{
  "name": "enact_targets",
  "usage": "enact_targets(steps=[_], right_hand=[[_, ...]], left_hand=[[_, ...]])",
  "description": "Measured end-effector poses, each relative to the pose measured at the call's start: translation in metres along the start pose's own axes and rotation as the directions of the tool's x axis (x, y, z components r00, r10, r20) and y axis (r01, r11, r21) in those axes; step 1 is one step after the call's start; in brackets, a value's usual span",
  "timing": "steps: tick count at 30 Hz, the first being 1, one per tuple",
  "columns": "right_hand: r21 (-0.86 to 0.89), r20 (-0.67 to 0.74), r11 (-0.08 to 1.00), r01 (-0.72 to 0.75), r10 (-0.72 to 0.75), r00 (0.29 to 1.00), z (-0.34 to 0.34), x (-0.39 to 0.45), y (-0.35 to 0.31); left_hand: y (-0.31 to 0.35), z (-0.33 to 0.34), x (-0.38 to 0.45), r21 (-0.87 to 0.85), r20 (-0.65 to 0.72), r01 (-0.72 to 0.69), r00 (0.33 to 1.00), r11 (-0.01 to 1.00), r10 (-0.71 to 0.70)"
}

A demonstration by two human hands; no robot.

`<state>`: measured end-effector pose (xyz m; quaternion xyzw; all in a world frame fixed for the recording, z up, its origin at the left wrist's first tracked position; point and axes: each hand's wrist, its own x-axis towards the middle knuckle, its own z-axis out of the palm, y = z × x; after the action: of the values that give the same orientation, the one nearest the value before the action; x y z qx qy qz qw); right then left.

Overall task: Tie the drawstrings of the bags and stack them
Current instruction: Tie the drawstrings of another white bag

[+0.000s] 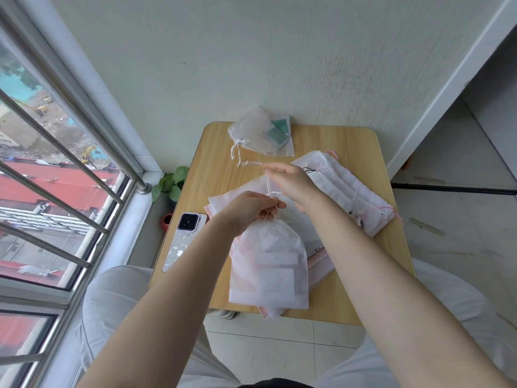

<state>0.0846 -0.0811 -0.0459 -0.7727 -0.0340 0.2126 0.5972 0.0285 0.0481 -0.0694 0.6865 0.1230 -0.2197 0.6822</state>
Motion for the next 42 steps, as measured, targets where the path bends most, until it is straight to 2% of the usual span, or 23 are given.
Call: enact_targets(steps=[3,4,9,17,23,26,30,38,42], right_hand=[[-0.052,-0.134,0.998,0.028,-0.034,0.990,-0.007,0.000,0.003],[-0.063,-0.137,0.998,0.025,-0.034,0.990,-0.009,0.000,0.004],[-0.053,0.057,0.998,0.034,-0.031,0.998,-0.007,-0.007,0.007],[-0.273,0.105,0.962,0.002,0.028,0.994,-0.004,-0.004,0.011],[-0.458,0.035,0.888,0.036,-0.022,0.999,-0.018,0.000,0.016],[-0.538,0.079,0.842,0.022,0.024,0.997,-0.027,-0.005,0.011],[-0.479,0.201,0.877,-0.031,0.144,0.969,-0.023,-0.009,0.008],[-0.409,0.235,0.912,-0.028,0.135,0.963,-0.014,-0.014,0.009],[-0.407,0.240,0.913,-0.023,0.131,0.962,-0.014,-0.015,0.008]], left_hand=[[0.001,-0.002,0.001,-0.070,-0.043,0.049,0.998,0.996,-0.052],[0.001,-0.002,0.000,-0.102,-0.041,0.062,0.997,0.993,-0.066],[0.004,-0.003,0.000,-0.205,0.004,0.081,0.997,0.975,-0.082],[0.005,-0.006,-0.001,-0.168,0.040,0.085,0.996,0.982,-0.079],[-0.004,-0.010,0.004,-0.218,-0.091,0.109,0.987,0.970,-0.132],[-0.008,-0.010,0.007,-0.219,-0.174,0.089,0.976,0.972,-0.128],[-0.007,-0.008,0.006,-0.214,-0.184,0.049,0.979,0.976,-0.090],[-0.006,-0.012,0.005,-0.203,-0.231,0.034,0.969,0.979,-0.082],[-0.006,-0.014,0.002,-0.214,-0.202,0.032,0.977,0.976,-0.076]])
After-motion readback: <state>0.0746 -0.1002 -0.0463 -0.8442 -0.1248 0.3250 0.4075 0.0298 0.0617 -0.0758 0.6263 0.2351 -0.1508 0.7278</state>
